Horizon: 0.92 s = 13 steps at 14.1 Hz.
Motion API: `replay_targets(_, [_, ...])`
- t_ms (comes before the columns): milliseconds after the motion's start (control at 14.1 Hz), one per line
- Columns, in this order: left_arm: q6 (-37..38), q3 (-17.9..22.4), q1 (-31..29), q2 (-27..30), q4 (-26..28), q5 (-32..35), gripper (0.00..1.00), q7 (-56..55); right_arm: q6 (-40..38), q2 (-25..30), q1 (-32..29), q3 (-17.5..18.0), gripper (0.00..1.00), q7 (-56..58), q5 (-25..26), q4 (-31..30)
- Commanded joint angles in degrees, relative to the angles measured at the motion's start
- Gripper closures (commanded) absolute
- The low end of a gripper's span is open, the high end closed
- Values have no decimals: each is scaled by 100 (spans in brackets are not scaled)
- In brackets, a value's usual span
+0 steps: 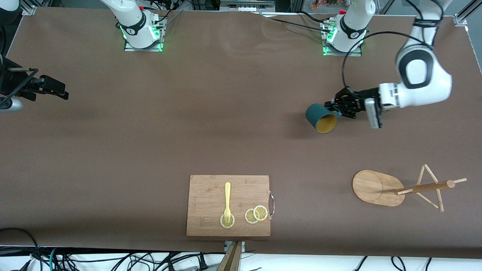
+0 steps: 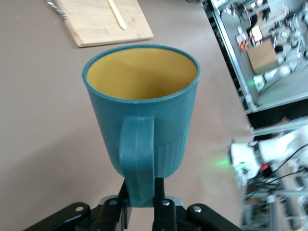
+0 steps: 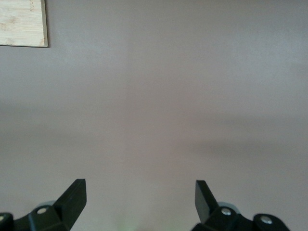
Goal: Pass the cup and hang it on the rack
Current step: 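Lift the mug and carry it to the wooden rack with the left gripper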
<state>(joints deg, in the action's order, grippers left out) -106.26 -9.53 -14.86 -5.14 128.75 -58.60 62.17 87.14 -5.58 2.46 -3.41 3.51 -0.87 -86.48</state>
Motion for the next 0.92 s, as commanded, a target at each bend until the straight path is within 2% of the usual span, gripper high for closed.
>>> replay_targets(0, [815,196,-210,-74,-657,227,100,-1264,-48,-31,-52,43,0,79,17,105])
replay_targets(141, [1133,337,-376,-101,-868,218,100,-1942,-48,-31,-52,43,0,79,8,105])
replay_targets(283, [1502,373,-779,-302,-965,121,100,-2313,-48,-31,-52,43,0,97,17,105])
replay_targets(495, [2222,627,-1097,-794,-1360,-264,100,-2594,-56,-31,-52,43,0,97,17,105])
replay_targets(707, [2575,646,-1431,-918,-1581,-729,100,-3323,-56,-31,-52,43,0,97,17,105])
replay_targets(849, [2646,646,-1694,-1206,-1607,-967,100,-3378,-56,-31,-53,43,0,97,17,105])
